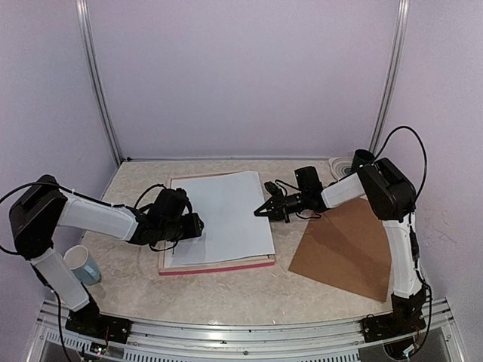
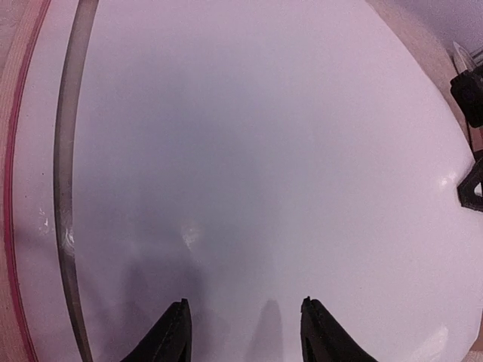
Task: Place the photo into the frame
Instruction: Pick up the photo from the frame body, then place the photo on the mat board.
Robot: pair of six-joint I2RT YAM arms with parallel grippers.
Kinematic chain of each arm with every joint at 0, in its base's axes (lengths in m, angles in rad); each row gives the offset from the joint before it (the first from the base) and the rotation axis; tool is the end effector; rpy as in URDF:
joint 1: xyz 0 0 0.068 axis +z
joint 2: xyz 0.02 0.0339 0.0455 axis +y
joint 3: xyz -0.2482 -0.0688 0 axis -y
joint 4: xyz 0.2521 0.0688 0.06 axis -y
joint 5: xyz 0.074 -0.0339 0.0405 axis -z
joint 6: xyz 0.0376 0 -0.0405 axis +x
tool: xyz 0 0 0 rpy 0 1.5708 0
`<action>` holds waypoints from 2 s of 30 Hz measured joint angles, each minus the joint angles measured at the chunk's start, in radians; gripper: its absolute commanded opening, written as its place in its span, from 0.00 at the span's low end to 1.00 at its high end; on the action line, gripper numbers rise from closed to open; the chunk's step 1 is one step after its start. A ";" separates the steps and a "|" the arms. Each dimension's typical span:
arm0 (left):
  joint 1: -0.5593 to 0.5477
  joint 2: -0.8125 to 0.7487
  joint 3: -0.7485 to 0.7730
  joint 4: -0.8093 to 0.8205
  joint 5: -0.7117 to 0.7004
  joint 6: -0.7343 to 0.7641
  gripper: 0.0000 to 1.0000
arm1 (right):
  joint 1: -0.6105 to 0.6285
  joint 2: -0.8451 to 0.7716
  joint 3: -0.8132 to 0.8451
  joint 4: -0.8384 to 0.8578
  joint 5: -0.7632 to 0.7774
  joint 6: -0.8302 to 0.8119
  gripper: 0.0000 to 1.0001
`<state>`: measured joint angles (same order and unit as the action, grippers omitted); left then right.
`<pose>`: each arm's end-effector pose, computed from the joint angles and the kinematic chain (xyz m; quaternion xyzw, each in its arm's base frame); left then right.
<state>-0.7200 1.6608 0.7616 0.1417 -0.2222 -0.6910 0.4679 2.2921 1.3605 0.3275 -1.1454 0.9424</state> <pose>0.2510 -0.2091 0.1246 -0.0306 0.9133 -0.1774 0.3653 0.3916 0.2363 0.0825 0.0699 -0.7825 -0.6186 0.0136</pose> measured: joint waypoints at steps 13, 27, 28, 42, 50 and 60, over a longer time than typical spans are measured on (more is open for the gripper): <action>0.149 -0.280 -0.090 -0.032 -0.037 -0.001 0.51 | 0.005 0.000 0.013 0.014 -0.011 0.044 0.00; 0.213 -0.325 -0.220 -0.045 -0.048 -0.025 0.51 | 0.046 -0.022 0.023 0.308 -0.075 0.224 0.00; 0.216 -0.329 -0.225 -0.045 -0.048 -0.026 0.51 | 0.049 -0.025 0.023 0.332 -0.081 0.239 0.00; 0.238 -0.360 -0.252 -0.045 -0.048 -0.035 0.51 | 0.045 0.031 0.241 -0.198 0.002 -0.072 0.01; 0.241 -0.360 -0.253 -0.045 -0.048 -0.038 0.51 | 0.048 0.030 0.265 -0.019 -0.072 0.075 0.02; 0.242 -0.360 -0.258 -0.043 -0.047 -0.039 0.51 | 0.054 0.025 0.198 0.110 -0.099 0.142 0.03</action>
<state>-0.4782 1.3003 0.5037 0.0982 -0.2695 -0.7296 0.5217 2.3173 1.5585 0.4377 -1.2446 1.0843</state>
